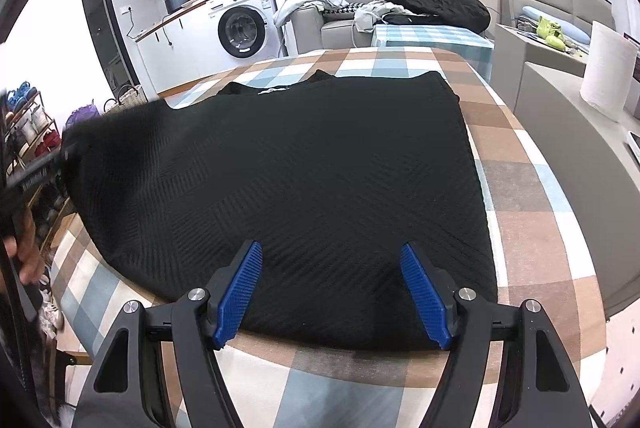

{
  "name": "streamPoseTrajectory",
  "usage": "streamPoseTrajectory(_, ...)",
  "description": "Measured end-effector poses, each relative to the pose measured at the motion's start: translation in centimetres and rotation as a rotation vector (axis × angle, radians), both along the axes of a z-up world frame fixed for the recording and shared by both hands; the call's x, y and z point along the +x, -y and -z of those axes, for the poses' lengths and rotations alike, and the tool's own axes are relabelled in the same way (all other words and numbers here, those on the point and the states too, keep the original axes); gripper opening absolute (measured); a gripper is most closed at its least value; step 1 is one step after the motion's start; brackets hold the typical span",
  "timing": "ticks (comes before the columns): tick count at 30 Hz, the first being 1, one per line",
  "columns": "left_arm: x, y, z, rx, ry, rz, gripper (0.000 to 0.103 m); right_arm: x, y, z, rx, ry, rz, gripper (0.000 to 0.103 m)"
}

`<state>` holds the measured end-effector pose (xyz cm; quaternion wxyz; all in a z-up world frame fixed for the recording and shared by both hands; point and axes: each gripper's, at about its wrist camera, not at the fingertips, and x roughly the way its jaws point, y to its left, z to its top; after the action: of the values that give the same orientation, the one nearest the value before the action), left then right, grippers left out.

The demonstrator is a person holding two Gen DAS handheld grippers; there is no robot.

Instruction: Fold small clothes

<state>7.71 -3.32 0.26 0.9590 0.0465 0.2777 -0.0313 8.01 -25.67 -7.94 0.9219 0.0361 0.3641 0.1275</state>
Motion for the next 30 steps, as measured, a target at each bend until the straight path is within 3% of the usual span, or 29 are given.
streamPoseTrajectory(3, 0.4, 5.1, -0.5, 0.044, 0.011, 0.141, 0.014, 0.0, 0.3, -0.1, 0.006, 0.002, 0.005, 0.074)
streamPoseTrajectory(7, 0.1, 9.7, 1.1, 0.032, -0.055, 0.314, 0.017, 0.0, 0.6, -0.1, 0.010, 0.003, 0.016, 0.074)
streamPoseTrajectory(9, -0.5, 10.7, 2.6, 0.003, -0.091, 0.398, 0.031, 0.1, 0.8, -0.1, 0.016, 0.000, 0.021, 0.074)
streamPoseTrajectory(10, -0.7, 11.0, 3.3, -0.012, -0.124, 0.440, 0.045, 0.2, 0.9, -0.1, 0.019, -0.004, 0.022, 0.074)
streamPoseTrajectory(11, -1.1, 11.3, 4.0, -0.022, -0.153, 0.468, 0.053, 0.3, 0.9, -0.1, 0.023, -0.008, 0.023, 0.074)
streamPoseTrajectory(12, -1.5, 11.4, 4.5, -0.024, -0.163, 0.475, 0.054, 0.3, 1.0, -0.1, 0.027, -0.011, 0.022, 0.074)
streamPoseTrajectory(17, -3.5, 9.0, 5.0, -0.038, -0.170, 0.429, 0.058, 0.9, 0.9, -0.8, 0.080, -0.017, -0.003, 0.074)
streamPoseTrajectory(22, -2.9, 2.8, 4.0, -0.156, -0.139, 0.284, 0.071, 3.2, -0.6, -1.0, 0.194, -0.075, -0.097, 0.074)
streamPoseTrajectory(25, -2.0, -1.0, 4.1, -0.215, -0.165, 0.186, 0.071, 5.7, -1.6, 0.3, 0.231, -0.152, -0.089, 0.073)
streamPoseTrajectory(28, -0.9, -3.4, 4.6, -0.280, -0.191, 0.128, 0.071, 7.5, -1.8, 1.8, 0.307, -0.213, -0.066, 0.058)
streamPoseTrajectory(29, -0.6, -3.8, 4.9, -0.290, -0.197, 0.117, 0.071, 7.6, -1.9, 1.7, 0.302, -0.198, -0.054, 0.041)
streamPoseTrajectory(30, -0.3, -4.3, 5.2, -0.299, -0.206, 0.104, 0.071, 7.9, -2.2, 1.7, 0.288, -0.198, -0.051, 0.031)
